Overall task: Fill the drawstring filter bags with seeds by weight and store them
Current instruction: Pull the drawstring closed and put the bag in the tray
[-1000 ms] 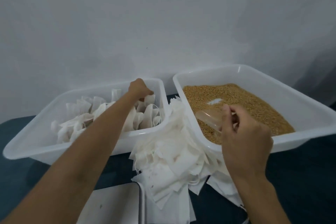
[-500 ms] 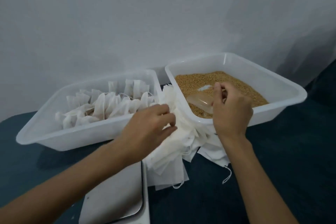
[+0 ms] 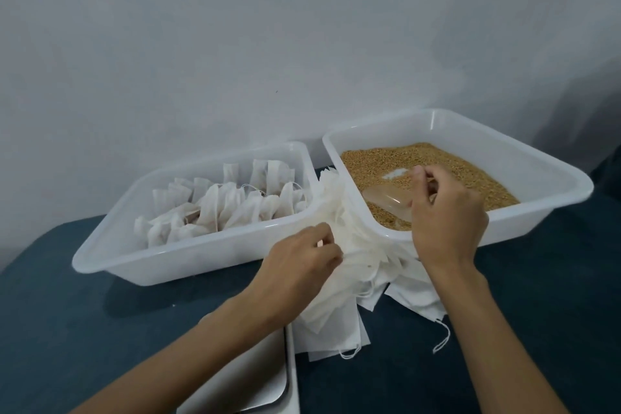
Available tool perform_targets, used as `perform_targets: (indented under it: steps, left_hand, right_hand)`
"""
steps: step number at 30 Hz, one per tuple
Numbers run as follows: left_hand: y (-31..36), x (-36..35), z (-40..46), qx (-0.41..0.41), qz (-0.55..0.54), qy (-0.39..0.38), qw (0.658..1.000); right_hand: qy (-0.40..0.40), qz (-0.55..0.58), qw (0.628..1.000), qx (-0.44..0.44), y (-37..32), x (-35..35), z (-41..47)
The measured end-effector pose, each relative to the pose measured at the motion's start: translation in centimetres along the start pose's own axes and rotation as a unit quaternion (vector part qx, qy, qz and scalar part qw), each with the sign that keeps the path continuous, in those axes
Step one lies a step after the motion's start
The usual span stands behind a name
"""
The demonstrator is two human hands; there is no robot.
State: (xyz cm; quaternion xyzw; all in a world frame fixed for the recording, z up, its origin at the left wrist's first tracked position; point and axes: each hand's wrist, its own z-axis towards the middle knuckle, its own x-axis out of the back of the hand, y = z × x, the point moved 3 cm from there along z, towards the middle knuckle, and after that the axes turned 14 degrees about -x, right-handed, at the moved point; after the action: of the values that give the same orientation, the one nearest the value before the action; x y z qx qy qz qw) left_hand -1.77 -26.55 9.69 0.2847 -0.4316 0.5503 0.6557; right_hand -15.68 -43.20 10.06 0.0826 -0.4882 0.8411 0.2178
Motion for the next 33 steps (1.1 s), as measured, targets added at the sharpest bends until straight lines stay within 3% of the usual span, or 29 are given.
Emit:
perform_targets:
  steps: [4,8,11,14,16,20,23,26,28,33]
  left_hand:
    - [-0.4,1.7,-0.7,0.139,-0.139,0.142,0.970]
    - [-1.5,3.0,-2.4,0.261,-0.351,0.236,0.867]
    - [-1.5,3.3,-3.9,0.299,-0.476,0.293,0.773]
    - [-1.3,3.5,-5.5,0.333,-0.514,0.330,0.718]
    - [-1.7,3.6,-6.7,0.368,-0.509,0.369,0.685]
    - [-2.4,3.2,-8.4,0.398,-0.521,0.408,0.636]
    - [-2.1,2.6,-9.0,0.401,-0.494,0.387,0.667]
    - [-1.7,2.6,-9.2,0.401,-0.332,0.366,0.772]
    - [-1.2,3.2,-9.1,0.355,-0.236,0.375,0.824]
    - [0.5,2.9,-7.9,0.203,-0.260,0.308,0.892]
  right_hand:
    - [0.022,0.001,1.000,-0.004,-0.4,0.6,-0.2]
    - [-0.005,0.133,0.985,0.109,-3.9,1.5,-2.1]
    - [-0.218,0.227,0.940,0.135,-6.4,0.4,-6.1]
    - [-0.502,0.288,0.815,0.025,-7.2,-1.3,-9.2]
    - [-0.576,0.321,0.752,0.003,-7.1,-1.7,-9.8]
    - [-0.577,0.317,0.751,-0.054,-6.6,-2.7,-9.8]
    - [-0.542,0.356,0.749,-0.137,-5.7,-3.2,-9.7]
    - [-0.522,0.344,0.766,-0.151,-5.3,-3.4,-9.6]
    - [-0.525,0.330,0.772,-0.138,-5.3,-3.6,-9.8]
    - [-0.534,0.308,0.783,-0.082,-5.3,-3.7,-10.4]
